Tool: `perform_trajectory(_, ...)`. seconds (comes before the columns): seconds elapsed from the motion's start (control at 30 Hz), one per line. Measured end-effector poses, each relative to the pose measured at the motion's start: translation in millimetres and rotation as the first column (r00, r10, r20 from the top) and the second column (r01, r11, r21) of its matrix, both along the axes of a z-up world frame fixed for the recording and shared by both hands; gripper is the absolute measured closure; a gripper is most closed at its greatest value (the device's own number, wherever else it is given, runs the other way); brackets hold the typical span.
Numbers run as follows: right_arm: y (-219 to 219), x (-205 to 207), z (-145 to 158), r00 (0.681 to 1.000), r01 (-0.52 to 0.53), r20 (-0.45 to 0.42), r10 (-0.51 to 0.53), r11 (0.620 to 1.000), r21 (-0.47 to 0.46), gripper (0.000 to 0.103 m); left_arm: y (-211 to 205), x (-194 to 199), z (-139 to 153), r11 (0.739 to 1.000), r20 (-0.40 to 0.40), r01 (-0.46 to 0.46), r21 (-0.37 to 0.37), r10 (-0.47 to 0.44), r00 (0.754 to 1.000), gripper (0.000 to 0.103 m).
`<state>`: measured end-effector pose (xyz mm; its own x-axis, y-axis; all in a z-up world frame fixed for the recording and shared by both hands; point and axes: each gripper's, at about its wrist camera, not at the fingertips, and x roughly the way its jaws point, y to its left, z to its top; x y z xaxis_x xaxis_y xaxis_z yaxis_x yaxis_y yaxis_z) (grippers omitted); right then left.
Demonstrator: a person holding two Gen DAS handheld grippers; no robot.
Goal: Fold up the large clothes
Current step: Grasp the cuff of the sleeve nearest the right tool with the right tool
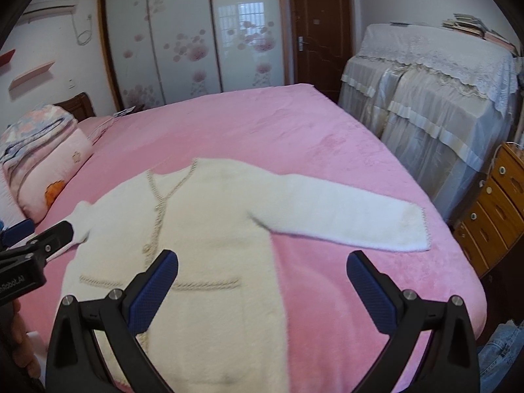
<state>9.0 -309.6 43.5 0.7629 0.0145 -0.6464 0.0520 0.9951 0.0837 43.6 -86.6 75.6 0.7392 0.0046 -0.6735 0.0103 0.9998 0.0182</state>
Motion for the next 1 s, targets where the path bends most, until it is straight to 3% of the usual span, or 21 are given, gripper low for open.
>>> perform_trajectory(0.27,-66,21,4,0.990,0.131,0.050,-0.131,0.991,-0.011,0.000,-37,42,13,0.999,0.076,-0.009,0.052,0.005,0.997,0.002)
perform_trajectory(0.43,-124,35,-9,0.959,0.280,0.052,-0.280,0.960,0.007,0.000,-58,72,4,0.998,0.096,-0.017,0.056,0.012,0.995,0.002)
perform_trajectory(0.63,-201,56,-56,0.904,0.428,-0.058,-0.425,0.899,0.093,0.000,-96,104,-29,0.992,0.087,0.095,0.080,-0.102,0.991,0.002)
perform_trajectory(0.77,-246,74,-98,0.871,0.489,-0.153,-0.466,0.849,0.198,0.011,-119,117,-52,0.986,0.079,0.151,0.073,-0.157,0.984,0.002)
perform_trajectory(0.87,-274,85,-135,0.848,0.528,-0.239,-0.474,0.798,0.291,0.021,-131,128,-72,0.984,0.027,0.168,0.064,-0.170,0.985,0.002)
perform_trajectory(1.0,-300,96,-177,0.812,0.581,-0.331,-0.480,0.715,0.388,0.026,-139,136,-92,0.984,-0.025,0.173,0.050,-0.172,0.985,0.002)
